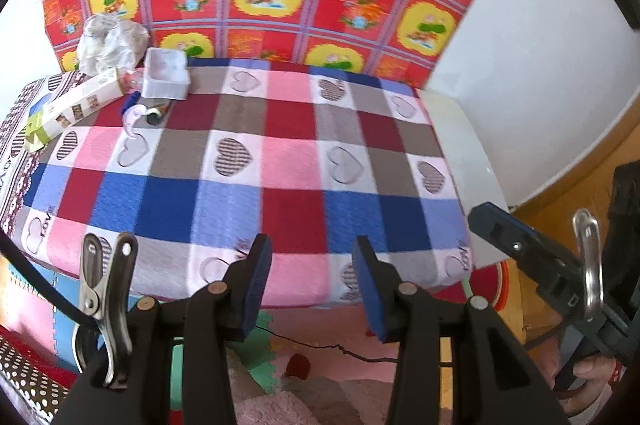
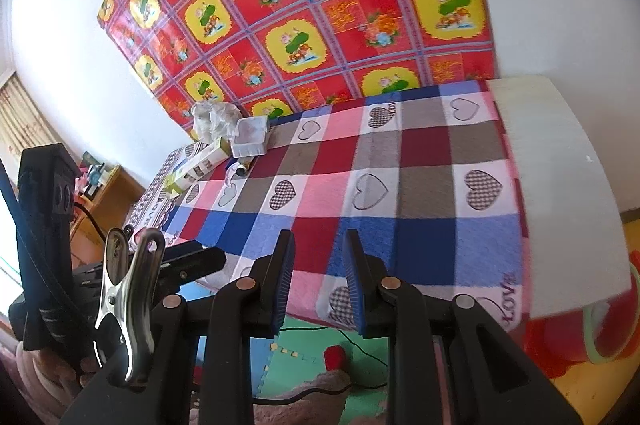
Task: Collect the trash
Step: 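Lower the left tool toward the small blue plastic piece on the blanket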
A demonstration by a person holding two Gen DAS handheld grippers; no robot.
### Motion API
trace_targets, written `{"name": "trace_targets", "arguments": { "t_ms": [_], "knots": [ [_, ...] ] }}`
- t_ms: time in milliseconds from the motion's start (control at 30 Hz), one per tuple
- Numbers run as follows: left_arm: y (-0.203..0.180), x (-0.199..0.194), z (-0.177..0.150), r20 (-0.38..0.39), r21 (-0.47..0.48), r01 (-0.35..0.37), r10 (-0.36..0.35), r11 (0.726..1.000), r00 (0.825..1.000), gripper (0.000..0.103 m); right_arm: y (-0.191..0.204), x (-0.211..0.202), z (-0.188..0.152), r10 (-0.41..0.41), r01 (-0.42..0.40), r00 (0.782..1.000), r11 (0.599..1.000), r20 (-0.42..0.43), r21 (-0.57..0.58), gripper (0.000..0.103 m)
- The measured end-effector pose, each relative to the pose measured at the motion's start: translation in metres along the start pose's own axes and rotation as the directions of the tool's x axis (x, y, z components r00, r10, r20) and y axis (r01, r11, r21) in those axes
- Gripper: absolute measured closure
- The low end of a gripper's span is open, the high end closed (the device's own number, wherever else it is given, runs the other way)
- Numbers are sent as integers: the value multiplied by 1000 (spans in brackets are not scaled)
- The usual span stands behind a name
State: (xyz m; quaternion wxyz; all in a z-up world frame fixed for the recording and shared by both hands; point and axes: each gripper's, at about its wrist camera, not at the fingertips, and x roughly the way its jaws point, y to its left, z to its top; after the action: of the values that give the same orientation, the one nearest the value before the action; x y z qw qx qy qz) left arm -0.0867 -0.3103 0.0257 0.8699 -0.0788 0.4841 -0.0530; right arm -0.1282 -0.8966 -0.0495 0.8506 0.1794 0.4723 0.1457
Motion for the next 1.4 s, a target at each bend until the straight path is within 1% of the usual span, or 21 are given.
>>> {"name": "trace_targets", "arguments": {
  "t_ms": [200, 267, 400, 700, 1000, 1200, 1400],
  "knots": [
    [41, 8, 22, -4, -12, -15, 15, 1000, 1000, 59, 19, 27, 13, -5, 5, 1000, 1000, -1, 13, 77],
    [55, 12, 32, -8, -11, -15, 15, 1000, 1000, 59, 28, 38, 18, -19, 19, 1000, 1000, 0, 8, 77],
    [82, 19, 51, -7, -2, -24, 24, 1000, 1000, 59, 41, 60, 27, -19, 19, 1000, 999, -3, 37, 77],
    [149, 46, 93, -33, -23, -24, 23, 999, 999, 59, 72, 105, 47, -55, 56, 998, 997, -20, 50, 77],
    [214, 79, 124, -63, -56, -56, 53, 997, 997, 59, 94, 139, 57, -98, 101, 995, 992, -34, 82, 77],
    [245, 99, 138, -73, -40, -74, 71, 997, 995, 59, 108, 162, 56, -113, 118, 992, 987, -51, 109, 77],
    [259, 123, 147, -83, -1, -83, 83, 997, 993, 59, 122, 184, 50, -113, 121, 990, 986, -79, 115, 77]
  ]
}}
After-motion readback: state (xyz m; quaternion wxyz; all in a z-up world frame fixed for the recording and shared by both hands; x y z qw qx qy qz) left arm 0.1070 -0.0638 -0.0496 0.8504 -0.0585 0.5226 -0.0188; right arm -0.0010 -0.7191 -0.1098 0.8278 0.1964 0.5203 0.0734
